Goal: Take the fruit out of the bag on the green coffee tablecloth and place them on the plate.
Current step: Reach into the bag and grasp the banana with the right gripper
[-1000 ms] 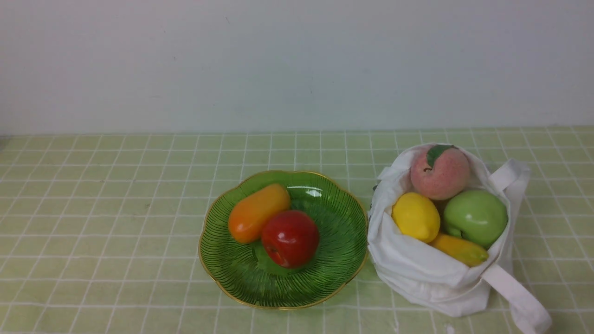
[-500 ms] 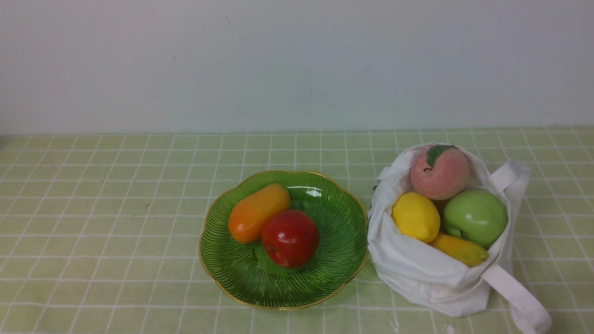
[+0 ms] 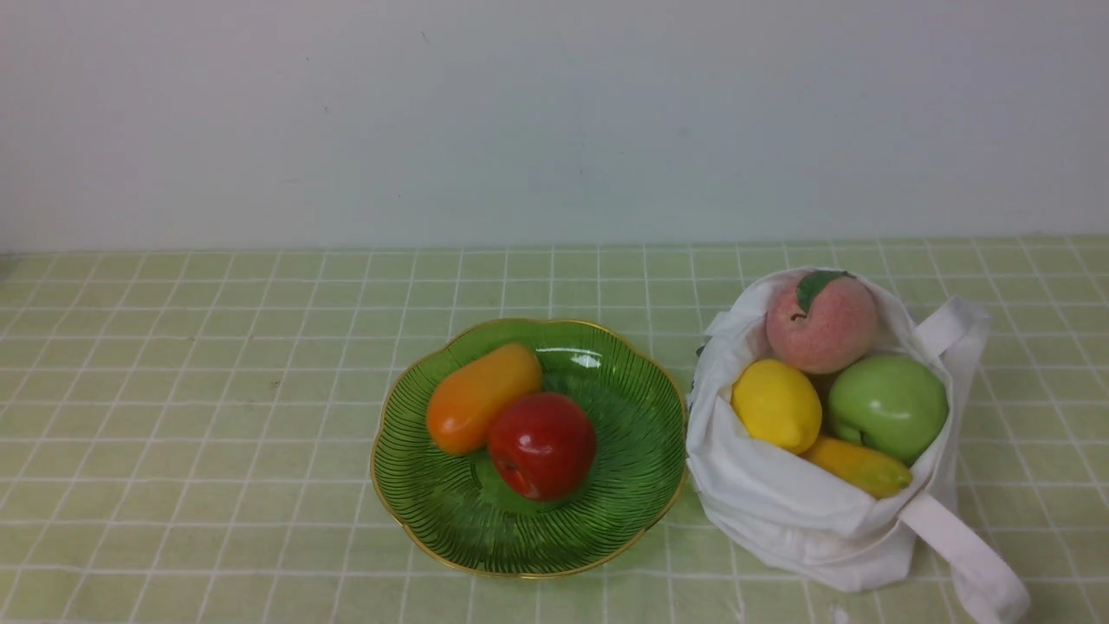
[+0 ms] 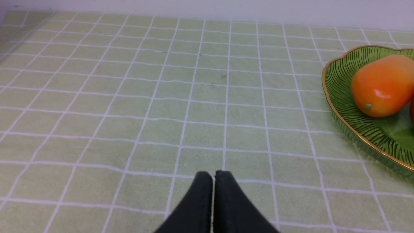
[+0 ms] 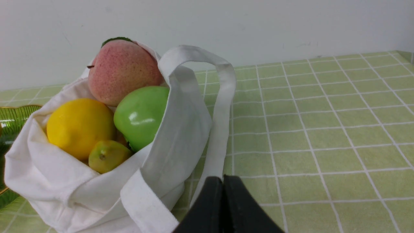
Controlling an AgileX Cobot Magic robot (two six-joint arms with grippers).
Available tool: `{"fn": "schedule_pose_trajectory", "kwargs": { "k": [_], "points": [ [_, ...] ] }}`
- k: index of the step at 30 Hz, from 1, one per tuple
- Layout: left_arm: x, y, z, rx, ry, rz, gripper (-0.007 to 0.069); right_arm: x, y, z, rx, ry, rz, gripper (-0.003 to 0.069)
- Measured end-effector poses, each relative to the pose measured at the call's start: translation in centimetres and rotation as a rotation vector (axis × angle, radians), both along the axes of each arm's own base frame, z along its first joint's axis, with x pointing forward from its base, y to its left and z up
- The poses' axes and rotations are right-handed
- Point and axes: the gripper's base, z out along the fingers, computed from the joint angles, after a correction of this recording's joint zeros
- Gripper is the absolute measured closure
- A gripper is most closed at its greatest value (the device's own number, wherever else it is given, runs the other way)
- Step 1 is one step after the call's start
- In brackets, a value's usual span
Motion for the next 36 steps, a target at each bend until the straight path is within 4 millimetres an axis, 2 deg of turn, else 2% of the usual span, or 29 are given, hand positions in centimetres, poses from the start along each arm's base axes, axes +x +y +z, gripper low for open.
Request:
{"fn": "schedule_pose_trajectory", "kwargs": {
  "k": [13,17,22,23,25,30,36],
  "points": [
    [0.0,0.0,0.0,0.0,0.0,0.0,0.0632,0.0,0.0,0.0,0.017,0.0,0.0,0.0673],
    [0.0,0.0,0.0,0.0,0.0,0.0,0.0632,0.0,0.3,0.0,0.163,-0.002,-0.005,0.0673],
    [0.0,0.0,0.0,0.0,0.0,0.0,0.0632,0.0,1.1,0.2,0.653,0.006,-0.008,0.0673],
    [0.0,0.0,0.0,0.0,0.0,0.0,0.0632,0.0,1.1,0.2,0.666,0.007,-0.007,0.0673],
    [0.0,0.0,0.0,0.0,0.0,0.0,0.0632,0.0,1.3,0.5,0.809,0.001,-0.004,0.0673],
    [0.0,0.0,0.0,0.0,0.0,0.0,0.0632,0.0,1.5,0.7,0.921,-0.006,0.001,0.0673],
    [0.0,0.0,0.0,0.0,0.0,0.0,0.0632,0.0,1.6,1.1,0.958,-0.002,0.019,0.0673]
  ]
}}
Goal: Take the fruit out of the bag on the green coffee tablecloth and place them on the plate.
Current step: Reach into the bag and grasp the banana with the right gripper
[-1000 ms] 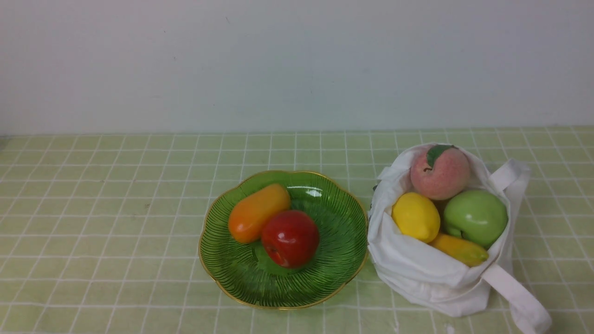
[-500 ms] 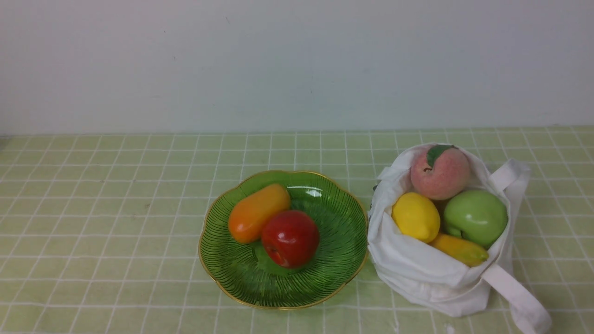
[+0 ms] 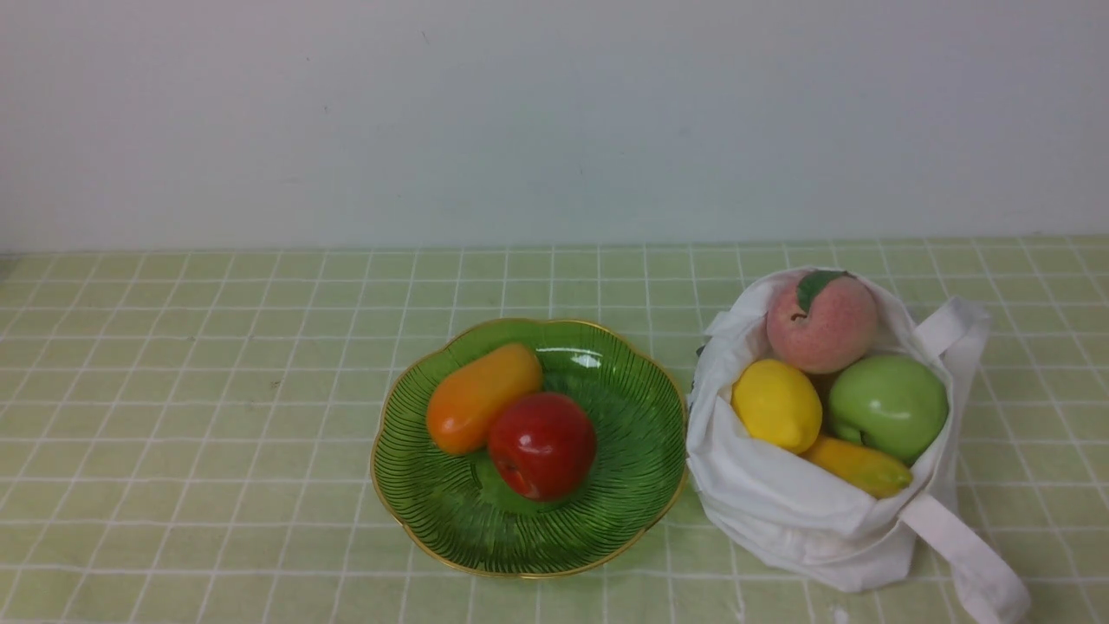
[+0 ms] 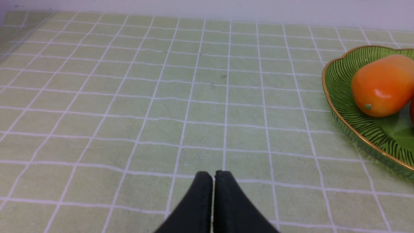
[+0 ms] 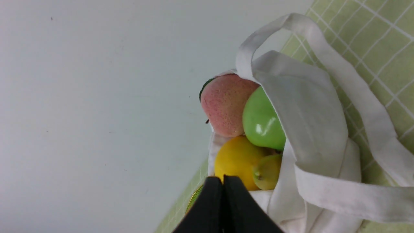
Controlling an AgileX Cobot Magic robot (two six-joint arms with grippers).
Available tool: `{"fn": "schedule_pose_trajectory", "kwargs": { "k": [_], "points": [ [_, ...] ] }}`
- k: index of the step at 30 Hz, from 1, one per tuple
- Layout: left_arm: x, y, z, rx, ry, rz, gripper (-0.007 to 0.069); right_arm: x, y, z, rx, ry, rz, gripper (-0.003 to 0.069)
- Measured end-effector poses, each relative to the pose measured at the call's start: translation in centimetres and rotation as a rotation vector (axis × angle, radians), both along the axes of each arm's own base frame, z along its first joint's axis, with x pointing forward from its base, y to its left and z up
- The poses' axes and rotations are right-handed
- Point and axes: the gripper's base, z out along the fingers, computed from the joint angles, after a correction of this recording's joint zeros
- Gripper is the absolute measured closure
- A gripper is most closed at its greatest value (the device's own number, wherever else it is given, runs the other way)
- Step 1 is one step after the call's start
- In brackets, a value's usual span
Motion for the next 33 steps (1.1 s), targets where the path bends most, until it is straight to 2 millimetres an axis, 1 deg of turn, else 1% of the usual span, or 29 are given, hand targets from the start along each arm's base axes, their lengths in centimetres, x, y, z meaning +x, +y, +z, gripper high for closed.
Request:
{"fn": "schedule_pose_trajectory", "kwargs": {
  "k": [1,2,3,5,6,7,8,10,11,12,14,15,16,17,18,19,20,21,23,26,28,29,30,31,33],
  "points": [
    [0.0,0.0,0.0,0.0,0.0,0.0,0.0632,-0.1,0.1,0.3,-0.028,-0.006,0.015,0.0673],
    [0.0,0.0,0.0,0.0,0.0,0.0,0.0632,-0.3,0.2,1.5,-0.084,-0.043,0.033,0.0673],
    [0.0,0.0,0.0,0.0,0.0,0.0,0.0632,-0.3,0.3,1.7,-0.106,-0.051,0.037,0.0673],
    [0.0,0.0,0.0,0.0,0.0,0.0,0.0632,-0.8,0.4,3.9,-0.23,-0.13,0.054,0.0673],
    [0.0,0.0,0.0,0.0,0.0,0.0,0.0632,-1.3,0.5,5.9,-0.33,-0.198,0.062,0.0673],
    [0.0,0.0,0.0,0.0,0.0,0.0,0.0632,-1.5,0.5,7.0,-0.411,-0.222,0.073,0.0673],
    [0.0,0.0,0.0,0.0,0.0,0.0,0.0632,-1.5,0.6,7.4,-0.442,-0.226,0.078,0.0673],
    [0.0,0.0,0.0,0.0,0.0,0.0,0.0632,-1.3,0.7,9.5,-0.571,-0.216,0.11,0.0673],
    [0.0,0.0,0.0,0.0,0.0,0.0,0.0632,-1.0,0.7,9.6,-0.582,-0.199,0.122,0.0673],
    [0.0,0.0,0.0,0.0,0.0,0.0,0.0632,-0.3,0.8,10.3,-0.651,-0.143,0.156,0.0673],
    [0.0,0.0,0.0,0.0,0.0,0.0,0.0632,1.1,0.8,10.9,-0.719,-0.046,0.212,0.0673],
    [0.0,0.0,0.0,0.0,0.0,0.0,0.0632,1.8,0.8,10.8,-0.734,0.011,0.245,0.0673],
    [0.0,0.0,0.0,0.0,0.0,0.0,0.0632,3.0,0.7,11.0,-0.769,0.088,0.288,0.0673],
    [0.0,0.0,0.0,0.0,0.0,0.0,0.0632,3.5,0.7,10.8,-0.769,0.119,0.306,0.0673],
    [0.0,0.0,0.0,0.0,0.0,0.0,0.0632,5.0,0.7,10.8,-0.782,0.202,0.357,0.0673],
    [0.0,0.0,0.0,0.0,0.0,0.0,0.0632,6.2,0.7,10.6,-0.781,0.256,0.394,0.0673],
    [0.0,0.0,0.0,0.0,0.0,0.0,0.0632,6.9,0.8,10.5,-0.781,0.281,0.415,0.0673],
    [0.0,0.0,0.0,0.0,0.0,0.0,0.0632,8.5,0.9,10.5,-0.78,0.324,0.464,0.0673],
    [0.0,0.0,0.0,0.0,0.0,0.0,0.0632,10.7,1.3,10.6,-0.761,0.349,0.537,0.0669],
    [0.0,0.0,0.0,0.0,0.0,0.0,0.0632,13.5,2.0,10.3,-0.706,0.375,0.646,0.0649],
    [0.0,0.0,0.0,0.0,0.0,0.0,0.0632,14.7,2.2,9.8,-0.679,0.397,0.699,0.0633],
    [0.0,0.0,0.0,0.0,0.0,0.0,0.0632,15.5,2.5,9.7,-0.669,0.402,0.735,0.0611],
    [0.0,0.0,0.0,0.0,0.0,0.0,0.0632,16.6,3.0,9.0,-0.673,0.426,0.794,0.0568],
    [0.0,0.0,0.0,0.0,-0.001,0.0,0.0632,16.8,3.0,9.1,-0.676,0.425,0.799,0.0563],
    [0.0,0.0,0.0,0.0,-0.001,0.0,0.0632,17.7,3.7,8.4,-0.701,0.451,0.859,0.0501]
  ]
}}
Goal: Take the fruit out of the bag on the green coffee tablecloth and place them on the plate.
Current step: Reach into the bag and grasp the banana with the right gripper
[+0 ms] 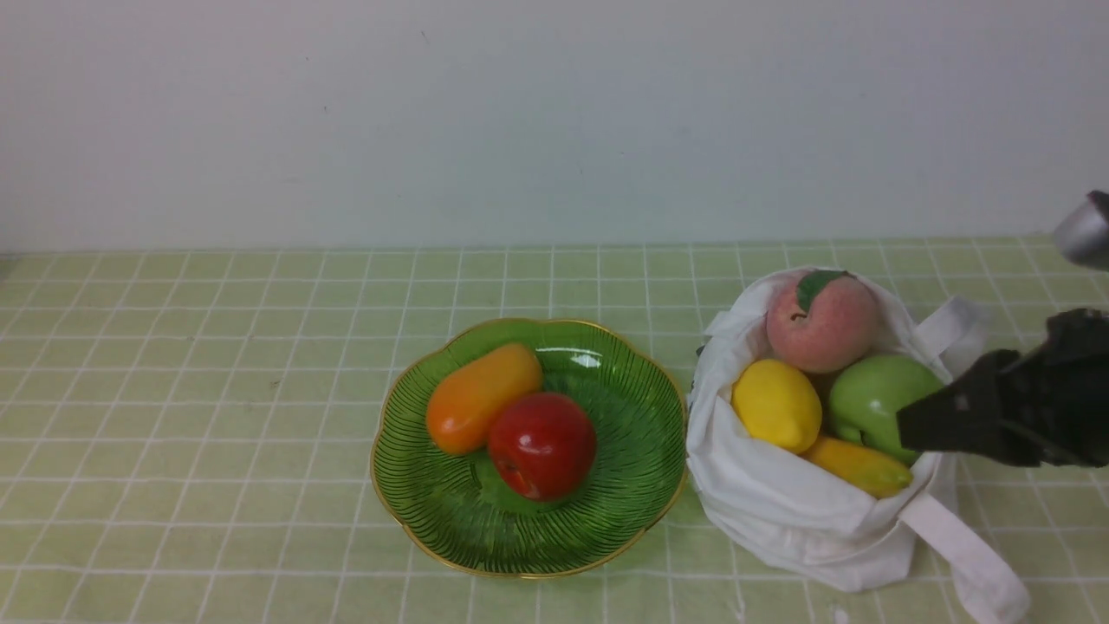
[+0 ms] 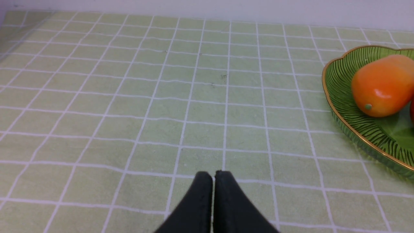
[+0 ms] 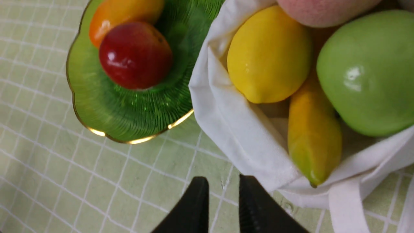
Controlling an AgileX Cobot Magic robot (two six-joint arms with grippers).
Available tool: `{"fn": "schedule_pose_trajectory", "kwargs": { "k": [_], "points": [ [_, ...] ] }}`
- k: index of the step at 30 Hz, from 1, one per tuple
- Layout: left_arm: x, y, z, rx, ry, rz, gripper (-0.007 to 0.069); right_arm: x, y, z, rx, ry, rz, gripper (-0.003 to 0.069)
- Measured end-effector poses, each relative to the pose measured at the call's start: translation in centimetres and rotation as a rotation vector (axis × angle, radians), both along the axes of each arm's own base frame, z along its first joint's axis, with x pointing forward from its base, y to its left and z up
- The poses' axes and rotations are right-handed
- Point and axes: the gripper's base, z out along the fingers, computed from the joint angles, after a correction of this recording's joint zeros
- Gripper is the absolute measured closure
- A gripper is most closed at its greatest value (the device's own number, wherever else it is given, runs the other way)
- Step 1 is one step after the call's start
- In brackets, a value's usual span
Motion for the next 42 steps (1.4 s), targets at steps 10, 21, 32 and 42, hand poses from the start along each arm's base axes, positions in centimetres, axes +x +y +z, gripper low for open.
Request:
{"fn": "schedule_pose_trajectory", "kwargs": {
  "k": [10,21,32,42],
  "points": [
    [0.0,0.0,0.0,0.0,0.0,0.0,0.0632,3.9,2.3,-2.4,-0.248,0.143,0.076,0.0184],
    [0.0,0.0,0.0,0.0,0.0,0.0,0.0632,5.6,2.4,-5.4,-0.31,0.226,0.022,0.0148],
    [0.0,0.0,0.0,0.0,0.0,0.0,0.0632,6.4,2.4,-6.6,-0.316,0.233,0.013,0.0198],
    [0.0,0.0,0.0,0.0,0.0,0.0,0.0632,6.3,2.4,-6.7,-0.317,0.243,0.016,0.0375]
  ]
}}
